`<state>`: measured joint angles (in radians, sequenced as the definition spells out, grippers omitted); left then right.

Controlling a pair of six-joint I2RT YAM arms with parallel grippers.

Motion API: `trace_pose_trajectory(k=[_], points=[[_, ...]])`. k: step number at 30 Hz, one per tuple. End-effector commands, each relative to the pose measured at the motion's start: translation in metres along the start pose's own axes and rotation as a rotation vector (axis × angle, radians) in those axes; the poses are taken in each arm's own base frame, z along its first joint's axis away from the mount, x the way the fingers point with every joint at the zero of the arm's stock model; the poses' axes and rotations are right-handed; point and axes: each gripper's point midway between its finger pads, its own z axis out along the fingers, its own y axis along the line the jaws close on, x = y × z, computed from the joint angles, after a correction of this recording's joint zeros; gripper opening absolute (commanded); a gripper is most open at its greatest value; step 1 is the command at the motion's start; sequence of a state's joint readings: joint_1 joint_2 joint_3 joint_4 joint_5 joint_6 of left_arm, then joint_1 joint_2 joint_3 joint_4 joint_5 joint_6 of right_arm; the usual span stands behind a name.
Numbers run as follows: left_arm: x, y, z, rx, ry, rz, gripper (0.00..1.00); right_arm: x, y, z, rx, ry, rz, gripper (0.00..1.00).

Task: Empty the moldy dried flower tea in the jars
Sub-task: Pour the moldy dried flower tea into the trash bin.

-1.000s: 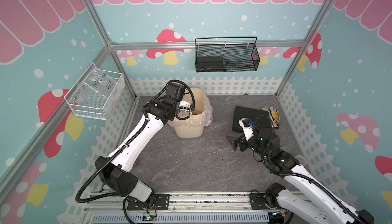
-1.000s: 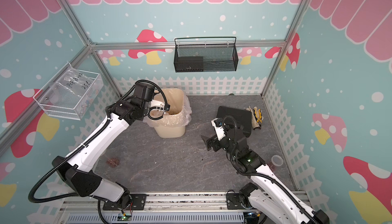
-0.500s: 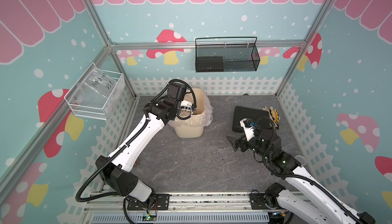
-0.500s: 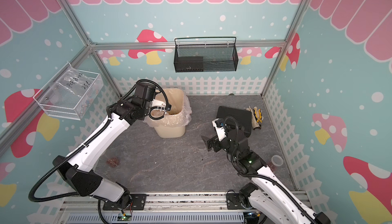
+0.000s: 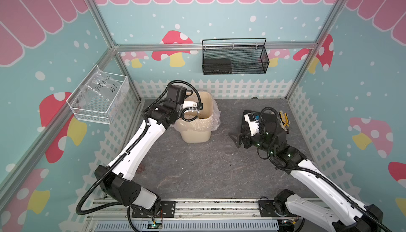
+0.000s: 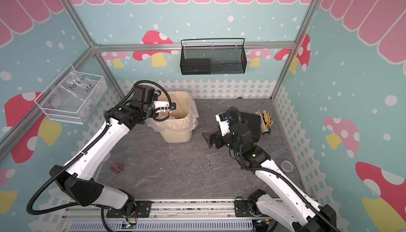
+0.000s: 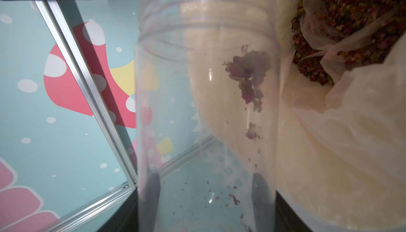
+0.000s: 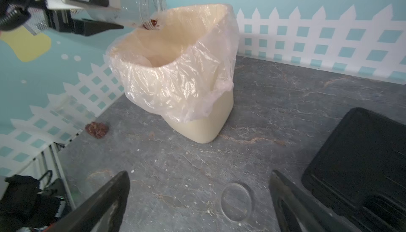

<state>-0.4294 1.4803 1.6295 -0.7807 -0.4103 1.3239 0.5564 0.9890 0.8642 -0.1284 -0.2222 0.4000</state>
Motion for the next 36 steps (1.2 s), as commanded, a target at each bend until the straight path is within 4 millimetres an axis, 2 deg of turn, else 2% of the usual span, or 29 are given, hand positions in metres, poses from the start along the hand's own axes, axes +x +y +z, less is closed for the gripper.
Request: trace_pose_trajectory(k=[1, 6, 9, 13, 21, 24, 27, 30, 33, 36], points=[[-0.01, 0.006, -0.009, -0.017, -0.156, -0.216, 0.1, -0.025, 0.019, 0.005, -0.099, -0.033, 0.093, 0.99], [-0.011, 0.017, -0.014, -0.039, -0.266, -0.416, 0.1, -0.05, 0.035, 0.011, -0.181, -0.07, 0.136, 0.95], [-0.011, 0.023, -0.018, -0.082, -0.317, -0.524, 0.12, -0.056, 0.041, 0.014, -0.217, -0.067, 0.167, 0.95], [-0.014, 0.031, -0.031, -0.112, -0.411, -0.671, 0.12, -0.052, 0.043, 0.017, -0.239, -0.055, 0.197, 0.94], [-0.019, 0.044, -0.075, -0.144, -0.669, -1.01, 0.07, -0.035, 0.038, 0.019, -0.227, -0.031, 0.224, 0.94], [-0.02, 0.045, -0.088, -0.098, -0.797, -1.176, 0.05, -0.032, 0.038, 0.019, -0.226, -0.024, 0.235, 0.95], [-0.028, 0.043, -0.103, -0.075, -0.928, -1.2, 0.04, -0.032, 0.041, 0.019, -0.242, -0.015, 0.24, 0.95], [-0.025, 0.047, -0.116, -0.053, -1.066, -1.293, 0.04, -0.032, 0.042, 0.018, -0.25, -0.011, 0.243, 0.95], [-0.038, 0.039, -0.125, 0.021, -1.127, -1.224, 0.03, -0.033, 0.044, 0.018, -0.257, -0.01, 0.25, 0.95], [-0.041, 0.027, -0.125, 0.041, -1.101, -1.144, 0.02, -0.039, 0.048, 0.017, -0.278, -0.012, 0.25, 0.95]])
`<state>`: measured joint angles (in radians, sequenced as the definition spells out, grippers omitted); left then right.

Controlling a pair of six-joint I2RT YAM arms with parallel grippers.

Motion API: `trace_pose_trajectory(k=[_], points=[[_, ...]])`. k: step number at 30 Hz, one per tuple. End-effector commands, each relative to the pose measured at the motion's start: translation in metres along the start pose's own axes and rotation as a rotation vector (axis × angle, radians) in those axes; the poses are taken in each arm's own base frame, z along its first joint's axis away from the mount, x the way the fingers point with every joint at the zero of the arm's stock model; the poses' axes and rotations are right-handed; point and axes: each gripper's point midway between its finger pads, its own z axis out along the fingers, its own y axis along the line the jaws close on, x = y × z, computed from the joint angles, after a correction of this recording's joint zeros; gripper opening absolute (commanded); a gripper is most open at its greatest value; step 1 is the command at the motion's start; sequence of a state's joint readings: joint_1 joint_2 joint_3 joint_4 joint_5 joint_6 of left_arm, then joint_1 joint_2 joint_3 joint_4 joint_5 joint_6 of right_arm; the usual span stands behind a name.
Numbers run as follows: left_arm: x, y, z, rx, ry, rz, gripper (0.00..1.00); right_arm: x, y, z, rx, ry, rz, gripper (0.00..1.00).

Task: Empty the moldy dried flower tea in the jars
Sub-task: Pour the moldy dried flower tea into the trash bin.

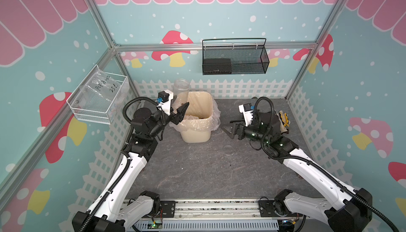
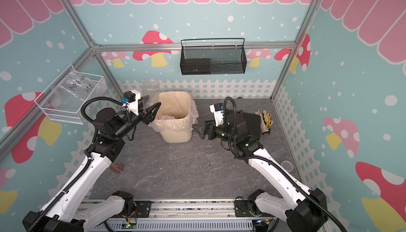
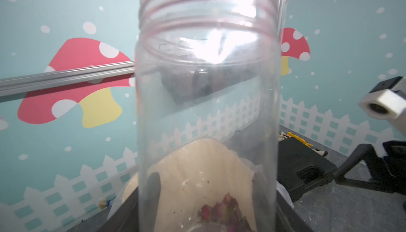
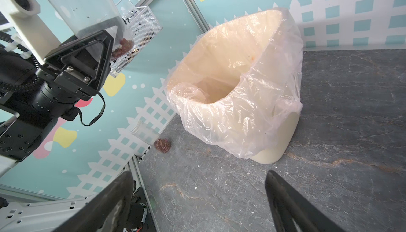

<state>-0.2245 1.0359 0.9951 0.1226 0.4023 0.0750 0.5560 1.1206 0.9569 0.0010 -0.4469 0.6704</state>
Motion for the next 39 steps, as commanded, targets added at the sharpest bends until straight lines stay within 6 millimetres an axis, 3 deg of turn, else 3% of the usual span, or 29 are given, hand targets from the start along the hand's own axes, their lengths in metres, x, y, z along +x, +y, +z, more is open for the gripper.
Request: trace_pose_trajectory(k=[1, 7, 12, 19, 31, 39], points=[[-0.016, -0.022, -0.011, 0.111, -0.047, 0.05, 0.02, -0.009, 0.014, -0.002, -0.048, -0.011, 0.006, 0.94], [0.016, -0.037, -0.027, 0.17, 0.087, 0.265, 0.02, -0.036, 0.034, 0.0, -0.104, -0.032, -0.013, 0.88], [0.039, -0.033, -0.035, 0.151, 0.166, 0.403, 0.01, -0.062, 0.051, 0.011, -0.149, -0.027, -0.035, 0.79], [0.053, -0.032, -0.039, 0.161, 0.216, 0.491, 0.0, -0.088, 0.065, 0.032, -0.155, 0.003, -0.068, 0.72], [0.063, -0.033, -0.038, 0.178, 0.254, 0.568, 0.0, -0.083, 0.079, 0.08, -0.157, 0.099, -0.079, 0.6], [0.068, -0.031, -0.04, 0.171, 0.306, 0.628, 0.0, -0.06, 0.08, 0.108, -0.134, 0.197, -0.096, 0.45]])
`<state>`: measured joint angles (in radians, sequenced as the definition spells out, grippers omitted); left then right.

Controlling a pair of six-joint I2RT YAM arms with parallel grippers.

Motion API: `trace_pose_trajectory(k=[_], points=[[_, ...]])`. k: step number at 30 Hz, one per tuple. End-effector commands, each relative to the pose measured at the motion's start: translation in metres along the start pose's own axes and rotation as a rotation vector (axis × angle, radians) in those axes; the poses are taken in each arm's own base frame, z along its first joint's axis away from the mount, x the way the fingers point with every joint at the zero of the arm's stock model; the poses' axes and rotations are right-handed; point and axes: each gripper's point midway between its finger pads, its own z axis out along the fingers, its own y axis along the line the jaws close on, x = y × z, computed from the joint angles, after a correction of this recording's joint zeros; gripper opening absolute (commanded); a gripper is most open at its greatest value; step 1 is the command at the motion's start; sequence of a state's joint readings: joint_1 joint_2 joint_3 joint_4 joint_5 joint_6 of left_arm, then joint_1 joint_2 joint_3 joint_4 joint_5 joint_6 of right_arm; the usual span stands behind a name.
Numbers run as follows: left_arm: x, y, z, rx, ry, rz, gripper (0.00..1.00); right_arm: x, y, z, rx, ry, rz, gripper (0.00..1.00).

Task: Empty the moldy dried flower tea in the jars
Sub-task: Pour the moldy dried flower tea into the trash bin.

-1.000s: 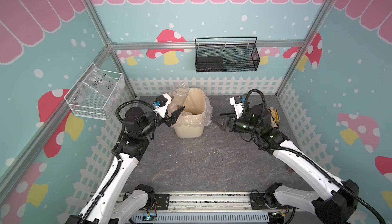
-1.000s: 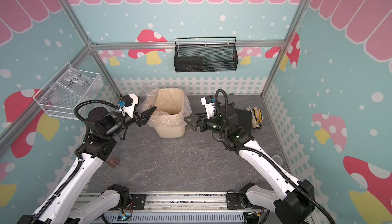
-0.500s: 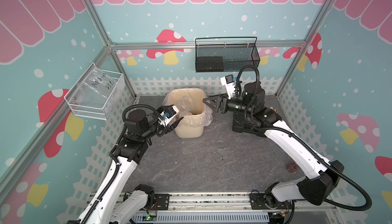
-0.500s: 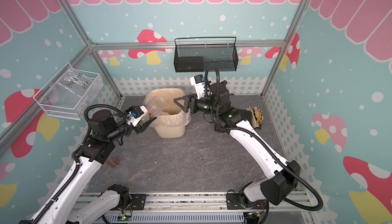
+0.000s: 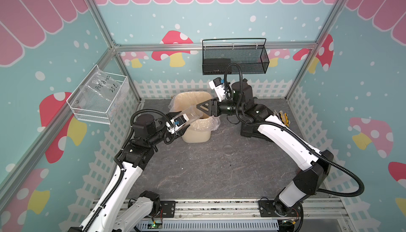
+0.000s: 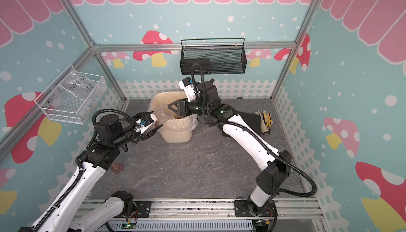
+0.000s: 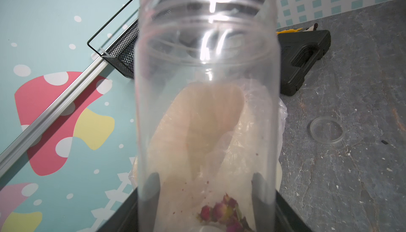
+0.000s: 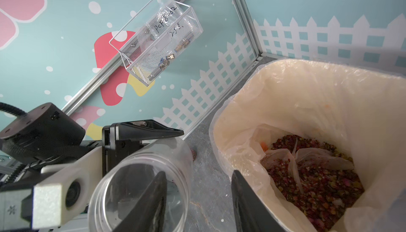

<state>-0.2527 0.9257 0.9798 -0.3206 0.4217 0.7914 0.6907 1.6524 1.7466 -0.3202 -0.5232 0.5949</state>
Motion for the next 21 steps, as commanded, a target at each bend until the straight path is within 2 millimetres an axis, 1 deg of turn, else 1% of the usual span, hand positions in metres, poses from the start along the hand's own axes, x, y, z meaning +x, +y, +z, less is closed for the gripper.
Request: trace_pose_trajectory(k=[1, 4, 9, 11, 13, 18, 21], points=[[0.002, 0.001, -0.002, -0.004, 0.036, 0.059, 0.0, 0.009, 0.001, 0.01, 0.018, 0.054, -0.016, 0.44], [0.004, 0.002, -0.003, -0.009, 0.055, 0.076, 0.0, 0.016, 0.002, 0.017, 0.017, 0.089, -0.021, 0.37], [0.004, 0.004, -0.004, -0.015, 0.062, 0.089, 0.0, 0.027, 0.002, 0.023, 0.005, 0.132, -0.025, 0.21], [0.005, 0.004, -0.004, -0.016, 0.063, 0.088, 0.0, 0.029, 0.002, 0.025, 0.005, 0.139, -0.026, 0.16], [0.004, 0.004, -0.004, -0.015, 0.062, 0.085, 0.01, 0.027, 0.001, 0.024, 0.009, 0.133, -0.032, 0.1], [0.002, 0.006, -0.004, -0.029, 0.057, 0.056, 0.12, 0.018, 0.002, 0.024, 0.021, 0.104, -0.055, 0.0], [0.0, 0.013, -0.006, -0.064, 0.055, 0.015, 0.23, 0.009, 0.005, 0.024, 0.012, 0.083, -0.071, 0.0]])
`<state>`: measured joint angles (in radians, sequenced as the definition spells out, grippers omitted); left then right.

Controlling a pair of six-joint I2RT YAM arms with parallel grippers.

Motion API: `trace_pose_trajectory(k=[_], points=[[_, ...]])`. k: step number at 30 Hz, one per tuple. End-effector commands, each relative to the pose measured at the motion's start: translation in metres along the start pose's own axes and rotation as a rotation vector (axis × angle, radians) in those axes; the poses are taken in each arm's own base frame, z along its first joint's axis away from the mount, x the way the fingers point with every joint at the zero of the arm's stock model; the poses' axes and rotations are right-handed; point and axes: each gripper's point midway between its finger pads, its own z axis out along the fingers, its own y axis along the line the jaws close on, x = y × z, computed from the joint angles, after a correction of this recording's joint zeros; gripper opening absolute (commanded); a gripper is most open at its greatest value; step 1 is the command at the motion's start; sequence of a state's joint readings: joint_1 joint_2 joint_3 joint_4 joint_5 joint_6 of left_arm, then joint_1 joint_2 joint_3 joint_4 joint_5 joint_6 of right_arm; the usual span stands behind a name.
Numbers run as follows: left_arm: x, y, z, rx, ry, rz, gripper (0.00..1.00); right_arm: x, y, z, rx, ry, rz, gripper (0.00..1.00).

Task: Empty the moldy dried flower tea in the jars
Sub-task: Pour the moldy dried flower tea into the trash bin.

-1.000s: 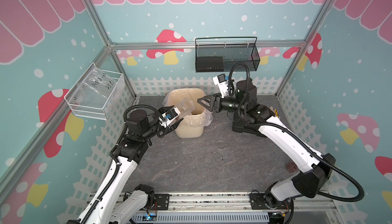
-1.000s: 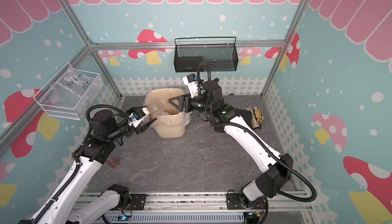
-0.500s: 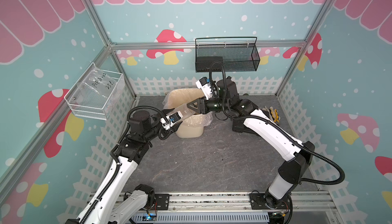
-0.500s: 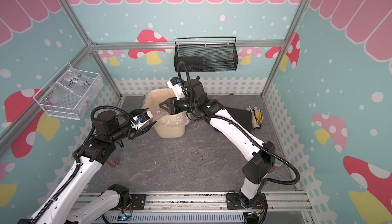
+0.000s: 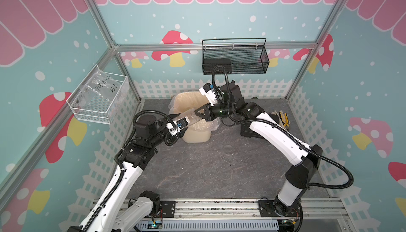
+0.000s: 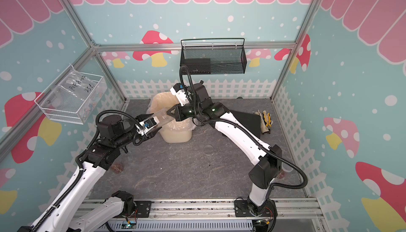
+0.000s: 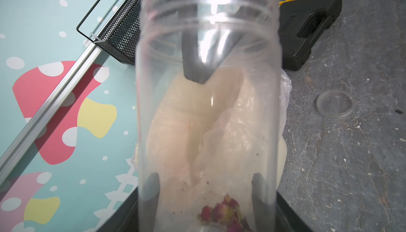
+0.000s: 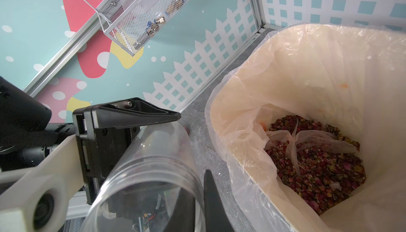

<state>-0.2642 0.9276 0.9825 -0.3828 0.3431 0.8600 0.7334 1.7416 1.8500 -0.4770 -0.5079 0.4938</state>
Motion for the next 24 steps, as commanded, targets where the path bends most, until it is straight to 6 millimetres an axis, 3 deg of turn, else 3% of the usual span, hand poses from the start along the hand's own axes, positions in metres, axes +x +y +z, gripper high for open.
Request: trace_pose_trajectory(k=[1, 8, 14, 20, 24], points=[[-0.015, 0.018, -0.008, -0.07, -0.033, -0.049, 0.27, -0.022, 0.009, -0.002, -0.014, -0.057, -0.033, 0.0], [-0.023, 0.029, -0.016, -0.131, -0.069, -0.131, 0.74, -0.046, 0.014, -0.007, -0.007, -0.115, -0.081, 0.0], [-0.031, 0.036, -0.023, -0.174, -0.112, -0.179, 0.98, -0.059, 0.016, -0.01, -0.005, -0.146, -0.104, 0.0], [-0.042, 0.049, -0.039, -0.252, -0.2, -0.351, 0.98, -0.073, 0.001, -0.016, 0.052, -0.202, -0.103, 0.0], [-0.059, 0.063, -0.065, -0.308, -0.369, -0.669, 0.99, -0.087, -0.009, -0.02, 0.083, -0.257, -0.093, 0.0]])
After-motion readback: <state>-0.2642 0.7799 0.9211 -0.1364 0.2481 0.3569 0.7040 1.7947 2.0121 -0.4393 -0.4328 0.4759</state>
